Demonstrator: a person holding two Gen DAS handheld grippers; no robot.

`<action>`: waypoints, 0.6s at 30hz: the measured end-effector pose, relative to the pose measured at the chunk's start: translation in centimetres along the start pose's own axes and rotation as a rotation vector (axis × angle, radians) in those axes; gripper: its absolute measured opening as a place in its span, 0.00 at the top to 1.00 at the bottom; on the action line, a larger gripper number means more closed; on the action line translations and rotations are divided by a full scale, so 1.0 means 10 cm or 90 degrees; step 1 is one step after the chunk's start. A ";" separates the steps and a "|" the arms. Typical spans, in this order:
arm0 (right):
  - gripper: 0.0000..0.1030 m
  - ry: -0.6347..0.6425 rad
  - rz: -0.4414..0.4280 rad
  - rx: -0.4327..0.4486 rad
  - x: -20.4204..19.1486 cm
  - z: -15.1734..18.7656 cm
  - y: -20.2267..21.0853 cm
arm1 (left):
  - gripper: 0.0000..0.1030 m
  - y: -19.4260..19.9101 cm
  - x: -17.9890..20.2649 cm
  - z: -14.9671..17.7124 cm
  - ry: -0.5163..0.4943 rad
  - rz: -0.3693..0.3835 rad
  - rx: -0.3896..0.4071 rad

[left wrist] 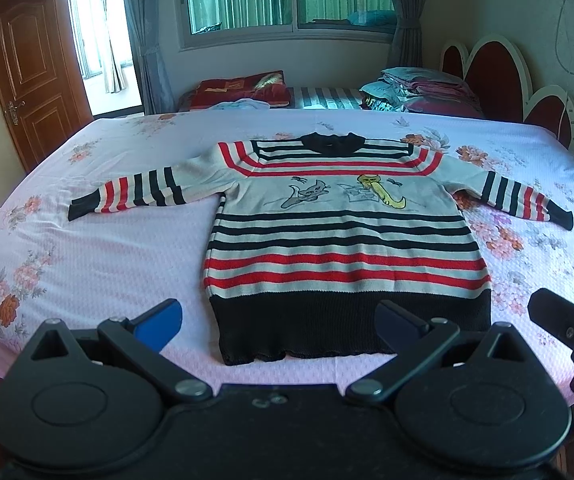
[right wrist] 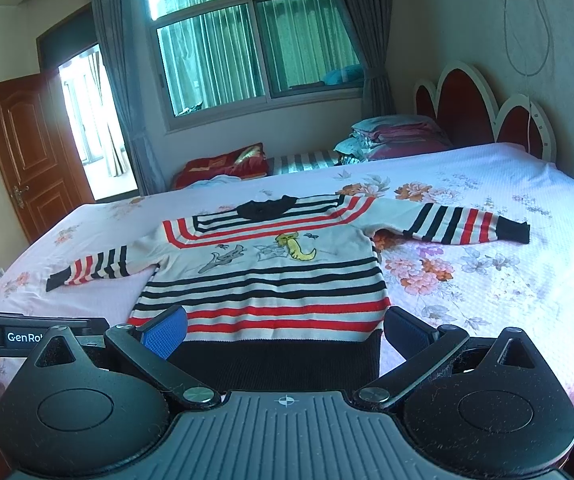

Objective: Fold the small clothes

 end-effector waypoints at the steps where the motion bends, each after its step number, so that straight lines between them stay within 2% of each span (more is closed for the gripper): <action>1: 0.00 0.000 0.000 -0.001 0.00 0.00 0.00 | 0.00 0.00 0.00 0.00 0.000 0.000 -0.001; 10: 0.00 -0.002 0.000 -0.010 -0.03 0.01 -0.09 | 0.00 -0.02 -0.05 -0.01 0.005 0.000 -0.006; 18: 0.00 -0.007 0.011 -0.022 0.00 0.01 -0.21 | 0.00 -0.19 -0.16 -0.05 0.018 -0.002 -0.024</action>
Point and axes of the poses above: each gripper's, at about its wrist camera, not at the fingertips, and y roughly against the way its jaws point, x to its right, z to its underside, the point moved 3 cm from there along -y, roughly the way its jaws point, and after that the axes turned 13 degrees about z, right-handed, at the moved point
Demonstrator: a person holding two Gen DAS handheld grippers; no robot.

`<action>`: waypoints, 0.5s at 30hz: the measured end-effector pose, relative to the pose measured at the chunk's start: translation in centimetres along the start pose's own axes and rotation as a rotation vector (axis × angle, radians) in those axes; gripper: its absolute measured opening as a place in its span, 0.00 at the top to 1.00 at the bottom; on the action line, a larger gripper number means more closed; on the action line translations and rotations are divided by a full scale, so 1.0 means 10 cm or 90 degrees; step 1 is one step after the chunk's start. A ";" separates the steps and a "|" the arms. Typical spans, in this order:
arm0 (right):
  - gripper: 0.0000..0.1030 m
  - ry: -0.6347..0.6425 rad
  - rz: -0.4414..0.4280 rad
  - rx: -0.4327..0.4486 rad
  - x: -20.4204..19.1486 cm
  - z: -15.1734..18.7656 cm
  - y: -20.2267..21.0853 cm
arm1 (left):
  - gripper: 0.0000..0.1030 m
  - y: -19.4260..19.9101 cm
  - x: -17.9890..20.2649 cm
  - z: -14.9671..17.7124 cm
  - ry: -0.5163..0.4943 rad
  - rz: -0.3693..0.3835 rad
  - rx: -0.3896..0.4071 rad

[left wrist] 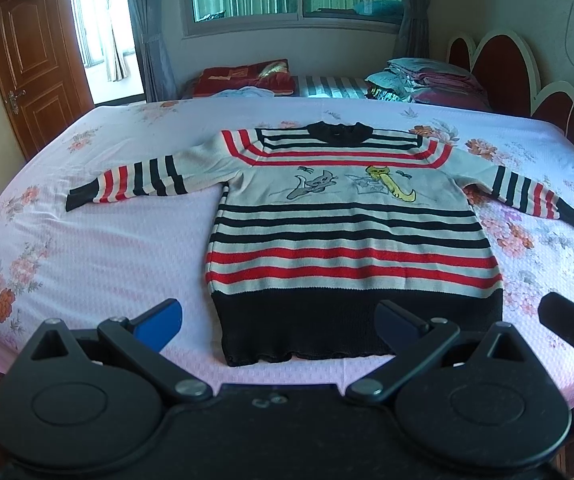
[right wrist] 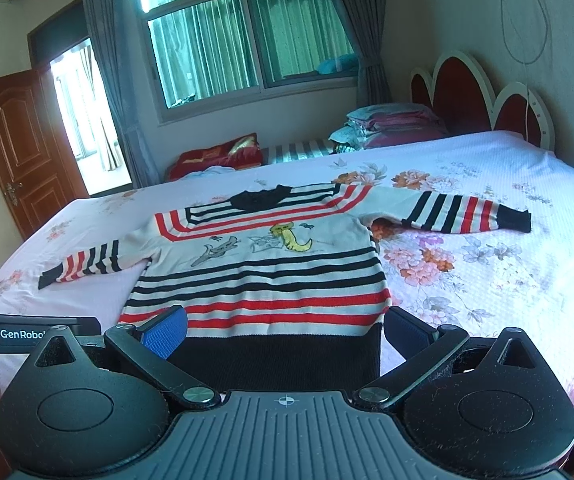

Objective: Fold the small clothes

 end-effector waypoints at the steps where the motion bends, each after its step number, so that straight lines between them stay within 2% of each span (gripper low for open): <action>1: 0.00 -0.001 0.003 -0.002 0.00 0.00 -0.02 | 0.00 -0.02 -0.01 -0.01 0.001 0.000 -0.003; 10: 0.00 -0.003 0.031 -0.013 0.01 -0.05 -0.31 | 0.00 -0.33 -0.11 -0.17 -0.005 0.014 -0.021; 15: 0.00 -0.028 0.044 -0.019 0.02 -0.14 -0.56 | 0.00 -0.56 -0.20 -0.34 -0.029 0.026 -0.013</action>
Point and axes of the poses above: each gripper's, at about its wrist camera, not at the fingertips, and y roughly against the way its jaws point, x to its right, z to its underside, the point moved 3 cm from there along -y, roughly the way its jaws point, and after that the axes turned 13 degrees about z, right-handed, at the moved point
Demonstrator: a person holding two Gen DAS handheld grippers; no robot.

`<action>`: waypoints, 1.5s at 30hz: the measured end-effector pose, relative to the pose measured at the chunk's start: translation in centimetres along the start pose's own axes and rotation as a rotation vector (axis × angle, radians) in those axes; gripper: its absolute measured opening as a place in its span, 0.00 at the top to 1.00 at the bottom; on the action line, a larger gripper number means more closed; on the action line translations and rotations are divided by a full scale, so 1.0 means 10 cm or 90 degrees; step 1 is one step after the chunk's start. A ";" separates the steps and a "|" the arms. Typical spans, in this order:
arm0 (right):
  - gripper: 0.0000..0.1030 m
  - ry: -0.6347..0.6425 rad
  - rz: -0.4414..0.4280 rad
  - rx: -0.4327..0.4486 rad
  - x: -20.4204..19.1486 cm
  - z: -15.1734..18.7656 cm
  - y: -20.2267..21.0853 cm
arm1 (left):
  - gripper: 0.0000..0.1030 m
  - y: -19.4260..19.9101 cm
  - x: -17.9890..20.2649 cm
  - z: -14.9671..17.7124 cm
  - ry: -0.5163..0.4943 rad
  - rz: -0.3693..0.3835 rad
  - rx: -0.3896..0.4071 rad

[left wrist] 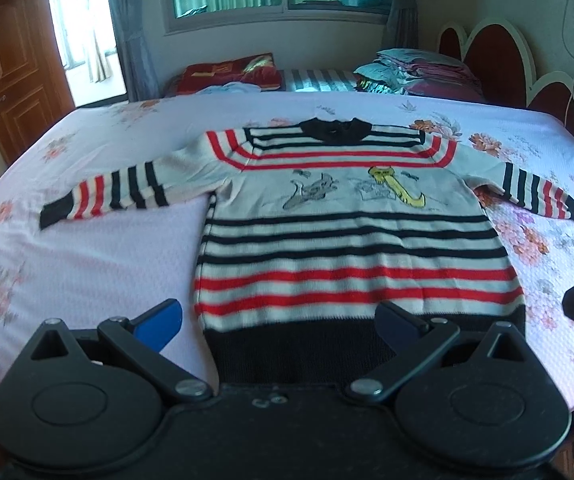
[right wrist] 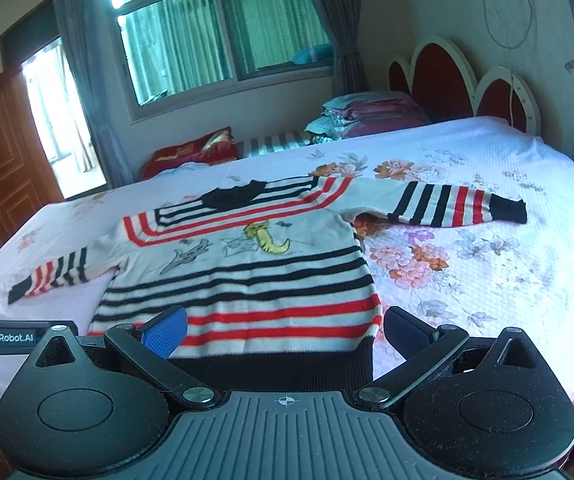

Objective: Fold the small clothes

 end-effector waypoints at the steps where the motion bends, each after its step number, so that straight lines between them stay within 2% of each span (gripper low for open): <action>1: 0.00 -0.002 0.004 0.001 -0.01 -0.03 -0.05 | 0.00 -0.06 -0.02 -0.05 -0.005 0.004 0.003; 11: 0.00 -0.030 0.064 -0.006 -0.15 -0.35 -0.69 | 0.01 -0.69 -0.36 -0.59 -0.050 0.021 0.015; 17: 0.00 -0.056 0.101 -0.010 -0.24 -0.56 -1.05 | 0.01 -1.06 -0.63 -0.92 -0.056 0.030 -0.006; 22: 0.00 -0.056 0.132 -0.006 -0.31 -0.70 -1.31 | 0.01 -1.31 -0.78 -1.10 -0.066 0.039 -0.004; 26: 0.01 -0.058 0.155 0.002 -0.22 -0.78 -1.49 | 0.01 -1.51 -0.82 -1.17 -0.065 0.046 -0.012; 28: 0.03 -0.068 0.163 0.003 -0.11 -0.82 -1.58 | 0.01 -1.61 -0.82 -1.19 -0.057 0.047 -0.016; 29: 0.09 -0.069 0.167 0.003 -0.05 -0.85 -1.63 | 0.02 -1.66 -0.81 -1.19 -0.052 0.046 -0.019; 30: 0.19 -0.068 0.172 -0.001 0.02 -0.87 -1.69 | 0.02 -1.71 -0.80 -1.19 -0.048 0.041 -0.022; 31: 0.22 -0.069 0.177 -0.005 0.09 -0.90 -1.75 | 0.02 -1.76 -0.79 -1.19 -0.044 0.034 -0.024; 37: 0.21 -0.100 0.187 -0.043 0.73 -0.99 -2.22 | 0.02 -2.06 -0.64 -1.23 -0.002 0.004 -0.042; 42: 0.22 -0.144 0.218 -0.080 1.39 -1.01 -2.63 | 0.02 -2.30 -0.55 -1.26 0.078 0.016 -0.050; 44: 0.33 -0.166 0.231 -0.093 1.66 -1.00 -2.80 | 0.02 -2.37 -0.48 -1.27 0.087 0.011 -0.044; 45: 0.43 -0.181 0.237 -0.104 1.80 -1.00 -2.88 | 0.02 -2.41 -0.44 -1.28 0.084 0.006 -0.046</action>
Point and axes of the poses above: each gripper's, at about its wrist camera, not at the fingertips, and y roughly against the way its jaws point, x to its right, z to its underside, the point moved 3 cm from there along -y, roughly the way its jaws point, and after that the axes turned 13 degrees about z, right-handed, at the moved point
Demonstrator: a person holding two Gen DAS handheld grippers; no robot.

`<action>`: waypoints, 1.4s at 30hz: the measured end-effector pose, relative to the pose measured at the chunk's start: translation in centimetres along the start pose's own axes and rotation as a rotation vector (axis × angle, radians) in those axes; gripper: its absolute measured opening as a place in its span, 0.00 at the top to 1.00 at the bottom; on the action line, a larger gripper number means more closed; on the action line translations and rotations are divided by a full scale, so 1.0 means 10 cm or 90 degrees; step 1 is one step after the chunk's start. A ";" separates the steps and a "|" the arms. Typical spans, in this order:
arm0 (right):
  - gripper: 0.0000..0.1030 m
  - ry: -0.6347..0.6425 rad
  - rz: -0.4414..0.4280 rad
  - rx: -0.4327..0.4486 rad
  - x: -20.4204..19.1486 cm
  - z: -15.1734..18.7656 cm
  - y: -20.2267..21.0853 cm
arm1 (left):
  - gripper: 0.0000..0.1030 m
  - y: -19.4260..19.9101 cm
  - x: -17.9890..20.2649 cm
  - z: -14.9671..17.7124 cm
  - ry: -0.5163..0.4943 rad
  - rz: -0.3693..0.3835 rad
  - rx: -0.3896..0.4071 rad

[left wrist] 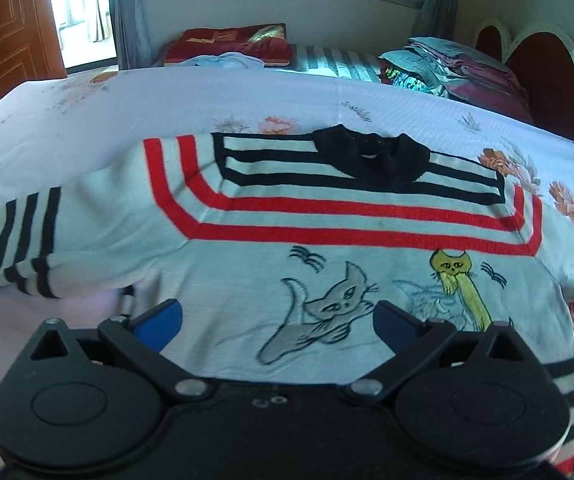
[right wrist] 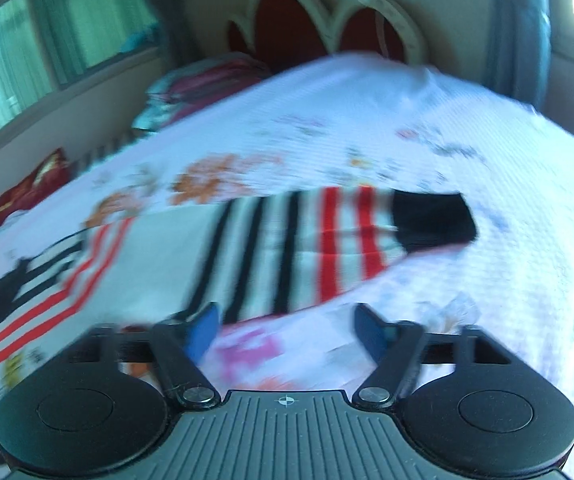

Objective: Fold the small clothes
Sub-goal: 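Move the right tool to the black sleeve cuff and grasp it, then carry the held sleeve across the sweater body with the right tool, release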

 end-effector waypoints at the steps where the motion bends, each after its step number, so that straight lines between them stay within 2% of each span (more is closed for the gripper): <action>1: 0.44 -0.015 0.004 -0.010 0.09 -0.04 -0.12 | 0.02 -0.04 0.04 0.00 -0.006 -0.007 -0.003; 8: 0.44 -0.089 0.026 -0.060 0.53 -0.23 -0.67 | 0.03 -0.19 0.29 -0.06 -0.041 -0.035 -0.006; 12: 0.45 -0.114 0.021 -0.049 0.61 -0.34 -0.81 | 0.03 -0.21 0.31 -0.10 -0.020 -0.021 0.007; 14: 0.55 -0.131 0.023 -0.043 0.62 -0.40 -0.87 | 0.03 -0.22 0.30 -0.12 0.000 -0.007 0.006; 15: 0.72 -0.136 0.028 -0.039 0.63 -0.42 -0.90 | 0.03 -0.23 0.31 -0.14 0.003 -0.006 0.007; 16: 0.84 -0.141 0.028 -0.035 0.64 -0.44 -0.90 | 0.04 -0.23 0.31 -0.15 0.001 -0.009 0.011; 19: 0.91 -0.138 0.029 -0.017 0.61 -0.46 -0.90 | 0.04 -0.24 0.34 -0.17 -0.017 -0.021 0.014; 22: 0.93 -0.107 0.025 0.028 0.47 -0.52 -0.77 | 0.04 -0.25 0.33 -0.21 -0.026 -0.022 0.014; 26: 0.93 -0.039 -0.034 0.088 -0.03 -0.62 -0.45 | 0.04 -0.24 0.29 -0.29 -0.049 -0.007 0.031; 28: 0.93 0.007 -0.080 0.113 -0.43 -0.62 -0.26 | 0.05 -0.22 0.25 -0.35 -0.057 0.003 0.040; 31: 0.93 0.073 -0.157 0.127 -1.10 -0.50 0.00 | 0.07 -0.21 0.11 -0.45 -0.033 0.032 0.042; 36: 0.93 0.173 -0.288 0.084 -2.22 0.04 0.29 | 0.09 -0.15 -0.18 -0.53 0.006 0.058 0.053; 38: 0.93 0.211 -0.320 0.057 -2.59 0.33 0.35 | 0.09 -0.13 -0.27 -0.53 0.009 0.070 0.054; 42: 0.92 0.263 -0.349 -0.014 -3.10 0.85 0.32 | 0.09 -0.20 -0.39 -0.50 0.029 0.122 0.031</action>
Point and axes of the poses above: each gripper's, at about its wrist camera, not at the fingertips, and y roughly against the way its jaws point, x to its right, z to its underside, the point moved 3 cm from there along -y, roughly the way its jaws point, and after that the axes turned 13 degrees about z, right-handed, at the moved point
